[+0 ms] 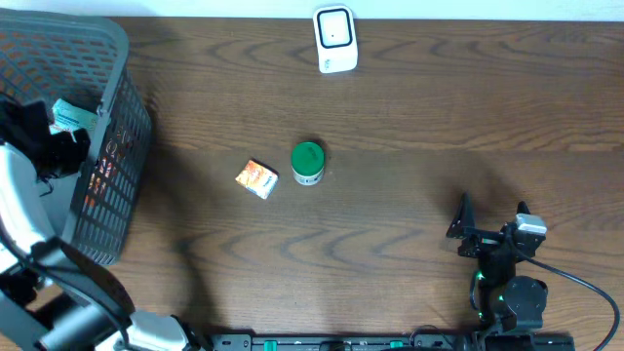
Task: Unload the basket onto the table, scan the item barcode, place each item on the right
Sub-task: 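Return the left gripper to the basket and grasp the red TOP bar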
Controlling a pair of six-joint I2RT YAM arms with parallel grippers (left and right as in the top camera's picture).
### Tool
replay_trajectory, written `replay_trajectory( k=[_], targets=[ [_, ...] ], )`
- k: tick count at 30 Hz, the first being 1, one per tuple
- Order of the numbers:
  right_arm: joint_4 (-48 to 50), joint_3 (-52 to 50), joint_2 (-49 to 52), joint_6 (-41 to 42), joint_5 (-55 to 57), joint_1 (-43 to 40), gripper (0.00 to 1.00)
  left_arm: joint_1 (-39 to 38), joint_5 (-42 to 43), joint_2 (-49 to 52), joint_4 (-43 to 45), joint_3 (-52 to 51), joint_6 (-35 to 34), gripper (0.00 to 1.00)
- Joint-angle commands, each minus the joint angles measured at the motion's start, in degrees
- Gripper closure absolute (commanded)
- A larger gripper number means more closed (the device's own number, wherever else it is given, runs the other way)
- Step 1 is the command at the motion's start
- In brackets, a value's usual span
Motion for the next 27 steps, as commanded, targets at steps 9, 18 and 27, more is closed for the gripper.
replay_trajectory(
  k=[9,18,27],
  targets=[
    [-0.22,-0.07,-0.26,-0.61,0.74,-0.28,0.01,0.2,-0.94,9.49,1.01,-0.44,4.61,0.03],
    [-0.22,-0.07,-0.26,-0.61,0.74,-0.28,0.01,0.2,-0.9,14.34,1.53,-0.44,4.61,0.02],
    [-0.22,-0.07,-0.26,-0.61,0.74,-0.28,0.01,0.22,-0.72,16.48,2.08,-0.44,4.59,0.27]
  ],
)
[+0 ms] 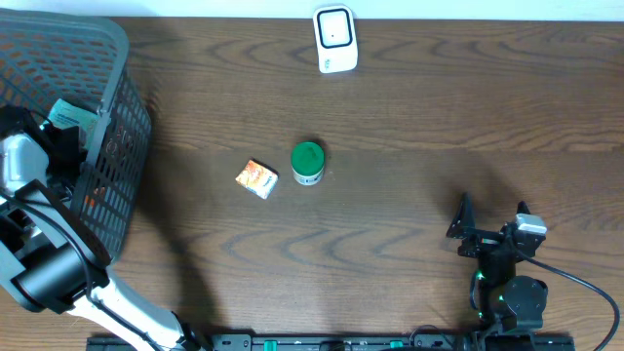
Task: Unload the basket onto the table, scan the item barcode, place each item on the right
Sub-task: 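Return the left gripper to the basket and grasp the red TOP bar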
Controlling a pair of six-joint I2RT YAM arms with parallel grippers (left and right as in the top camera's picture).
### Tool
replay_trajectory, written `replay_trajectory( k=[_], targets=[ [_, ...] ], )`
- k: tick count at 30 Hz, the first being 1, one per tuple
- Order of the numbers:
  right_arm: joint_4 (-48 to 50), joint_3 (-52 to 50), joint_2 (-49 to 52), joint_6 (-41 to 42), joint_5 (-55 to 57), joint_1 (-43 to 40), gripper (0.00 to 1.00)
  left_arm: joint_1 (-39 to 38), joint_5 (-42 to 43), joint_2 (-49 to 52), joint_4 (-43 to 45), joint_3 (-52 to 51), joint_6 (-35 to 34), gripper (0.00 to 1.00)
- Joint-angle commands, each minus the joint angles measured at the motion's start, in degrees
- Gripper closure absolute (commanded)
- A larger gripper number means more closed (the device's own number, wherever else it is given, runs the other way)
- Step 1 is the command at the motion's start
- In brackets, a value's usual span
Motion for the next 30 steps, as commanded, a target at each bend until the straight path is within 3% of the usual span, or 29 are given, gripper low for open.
replay_trajectory(
  k=[1,5,17,24,30],
  targets=[
    [-0.2,-0.07,-0.26,-0.61,0.74,-0.28,0.01,0.2,0.28,1.4,0.04,-0.46,0.57,0.34],
    [-0.2,-0.07,-0.26,-0.61,0.74,-0.28,0.01,0.2,0.28,1.4,0.11,-0.46,0.55,0.63],
    [-0.2,-0.07,-0.26,-0.61,0.74,-0.28,0.01,0.2,0.24,0.26,-0.48,-0.44,-7.17,0.91],
    [-0.2,-0.07,-0.26,-0.61,0.74,-0.28,0.01,0.2,0.2,-6.91,-1.36,-0.13,-9.16,0.92],
    [-0.2,-0.07,-0.26,-0.61,0.74,-0.28,0.01,0.24,0.26,-18.18,-1.29,-0.11,-16.15,0.92]
  ],
)
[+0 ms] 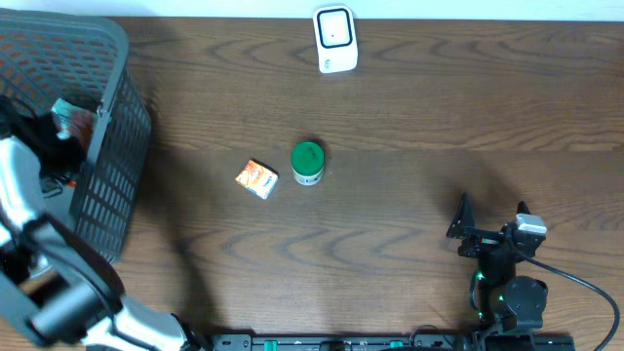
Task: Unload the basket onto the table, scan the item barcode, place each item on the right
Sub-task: 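Return the left gripper to the basket and grasp the red TOP bar, then carry the red bar and place it right of the jar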
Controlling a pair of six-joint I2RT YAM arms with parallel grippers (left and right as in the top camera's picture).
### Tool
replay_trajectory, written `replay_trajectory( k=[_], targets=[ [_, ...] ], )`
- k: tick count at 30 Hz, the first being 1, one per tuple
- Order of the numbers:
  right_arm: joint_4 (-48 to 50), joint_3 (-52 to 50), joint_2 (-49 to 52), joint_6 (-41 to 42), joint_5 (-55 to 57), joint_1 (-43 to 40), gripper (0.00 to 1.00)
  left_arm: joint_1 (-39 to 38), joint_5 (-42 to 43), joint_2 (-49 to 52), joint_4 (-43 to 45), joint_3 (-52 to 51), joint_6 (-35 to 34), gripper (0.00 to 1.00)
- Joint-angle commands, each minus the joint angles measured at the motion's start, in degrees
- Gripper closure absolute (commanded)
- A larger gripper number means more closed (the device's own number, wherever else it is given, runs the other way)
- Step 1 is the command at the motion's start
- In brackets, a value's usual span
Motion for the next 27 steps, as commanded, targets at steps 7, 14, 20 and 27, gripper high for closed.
replay_trajectory(
  k=[7,14,20,27],
  targets=[
    [-0.22,-0.07,-0.26,-0.61,0.74,-0.28,0.01,0.24,1.53,-20.68,0.04,0.13,-15.08,0.93],
    [-0.22,-0.07,-0.26,-0.61,0.74,-0.28,0.01,0.07,2.67,-33.68,0.24,0.11,-24.98,0.92],
    [-0.22,-0.07,-0.26,-0.61,0.76,-0.28,0.01,-3.74,18.58,-40.39,-0.59,0.11,-25.9,0.93],
    [-0.22,-0.07,-0.26,-0.61,0.76,-0.28,0.01,-20.65,20.52,-40.3,-1.75,-0.11,-26.49,0.92]
  ],
)
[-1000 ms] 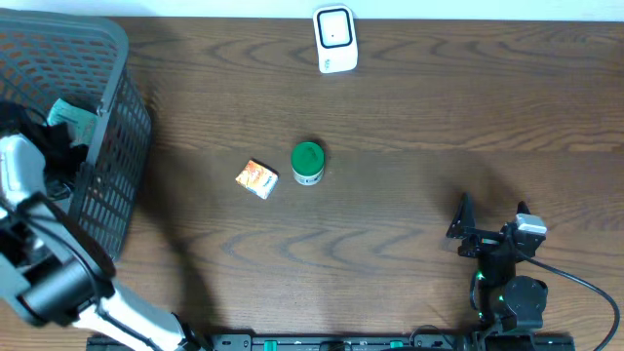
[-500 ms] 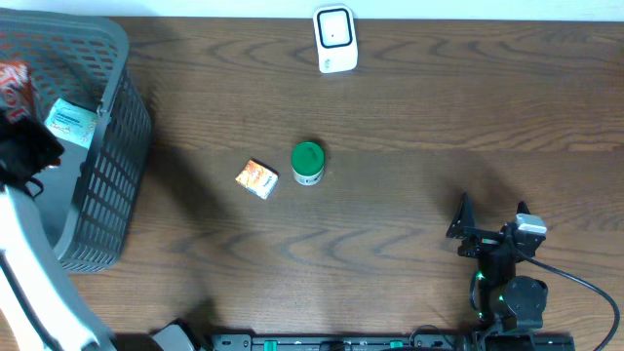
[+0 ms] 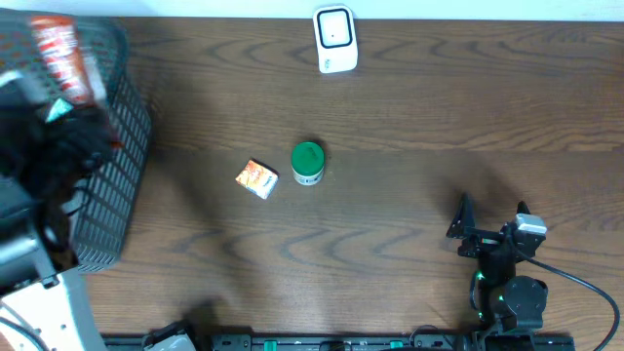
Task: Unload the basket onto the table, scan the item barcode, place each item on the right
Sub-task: 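Carry the red bar and place it right of the jar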
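Note:
My left gripper (image 3: 68, 102) is raised high over the grey mesh basket (image 3: 122, 185) at the table's left edge, blurred and close to the overhead camera. It is shut on a red-orange packet (image 3: 58, 51) that sticks up out of it. The white barcode scanner (image 3: 334, 39) stands at the far edge, centre. My right gripper (image 3: 462, 213) rests low at the near right, holding nothing; how its jaws stand is too small to read.
A jar with a green lid (image 3: 308, 162) and a small orange box (image 3: 257, 178) lie mid-table between the basket and the scanner. The basket wall rises at the left. Black cable runs by the right arm's base (image 3: 512, 297).
My left gripper was down inside the basket among its contents. Now it is up above the basket rim with a red-orange packet in it. The right arm has not moved.
My left arm reached into the basket at the first moment and stayed inside it at the following two, shifting slightly. It has now come up out of the basket holding the packet. The jar, box, scanner and right arm stayed where they were.

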Controlling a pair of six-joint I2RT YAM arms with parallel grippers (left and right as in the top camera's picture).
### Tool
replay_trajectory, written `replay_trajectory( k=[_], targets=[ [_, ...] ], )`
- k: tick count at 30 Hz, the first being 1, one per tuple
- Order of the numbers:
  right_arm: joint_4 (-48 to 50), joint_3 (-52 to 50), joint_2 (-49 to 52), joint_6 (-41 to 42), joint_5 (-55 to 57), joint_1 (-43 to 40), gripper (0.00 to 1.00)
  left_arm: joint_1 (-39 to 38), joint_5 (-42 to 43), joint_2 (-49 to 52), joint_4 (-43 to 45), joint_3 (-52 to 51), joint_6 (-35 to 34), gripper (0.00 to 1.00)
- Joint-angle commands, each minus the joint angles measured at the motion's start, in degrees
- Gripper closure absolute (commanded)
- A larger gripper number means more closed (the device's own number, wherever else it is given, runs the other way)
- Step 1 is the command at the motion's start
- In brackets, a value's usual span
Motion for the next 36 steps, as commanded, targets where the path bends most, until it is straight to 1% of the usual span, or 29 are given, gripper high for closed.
replay_trajectory(
  k=[1,4,9,13,16,18,23,25,28,34,36],
  targets=[
    [-0.2,-0.07,-0.26,-0.61,0.74,-0.28,0.01,-9.57,3.48,1.31,0.26,-0.11,-1.16,0.93],
    [-0.2,-0.07,-0.26,-0.61,0.76,-0.28,0.01,-17.46,3.23,3.32,0.68,-0.11,-1.14,0.92],
    [-0.2,-0.07,-0.26,-0.61,0.74,-0.28,0.01,-30.36,2.8,9.73,2.49,-0.13,-1.11,0.93],
    [-0.2,-0.07,-0.26,-0.61,0.74,-0.28,0.01,-39.67,0.48,17.05,6.03,-0.13,-1.11,0.92],
    [-0.2,-0.07,-0.24,-0.61,0.74,-0.28,0.01,-44.87,0.42,22.16,9.49,-0.13,-1.09,0.92],
    [-0.2,-0.07,-0.26,-0.61,0.74,-0.28,0.01,-48.59,-1.09,26.23,12.2,-0.13,-1.03,0.92],
    [-0.2,-0.07,-0.26,-0.61,0.76,-0.28,0.01,-55.65,-7.56,35.04,14.86,-0.13,-0.74,0.92],
    [-0.2,-0.07,-0.26,-0.61,0.74,-0.28,0.01,-59.06,-7.8,40.0,16.13,-0.13,0.48,0.92],
    [-0.2,-0.07,-0.26,-0.61,0.74,-0.28,0.01,-62.12,-8.13,44.22,17.88,-0.13,2.25,0.92],
    [-0.2,-0.07,-0.26,-0.61,0.74,-0.28,0.01,-67.12,-19.45,51.23,20.94,-0.13,2.43,0.92],
    [-0.2,-0.07,-0.26,-0.61,0.74,-0.28,0.01,-68.04,-21.68,53.13,21.14,-0.13,2.43,0.92]
  ],
)
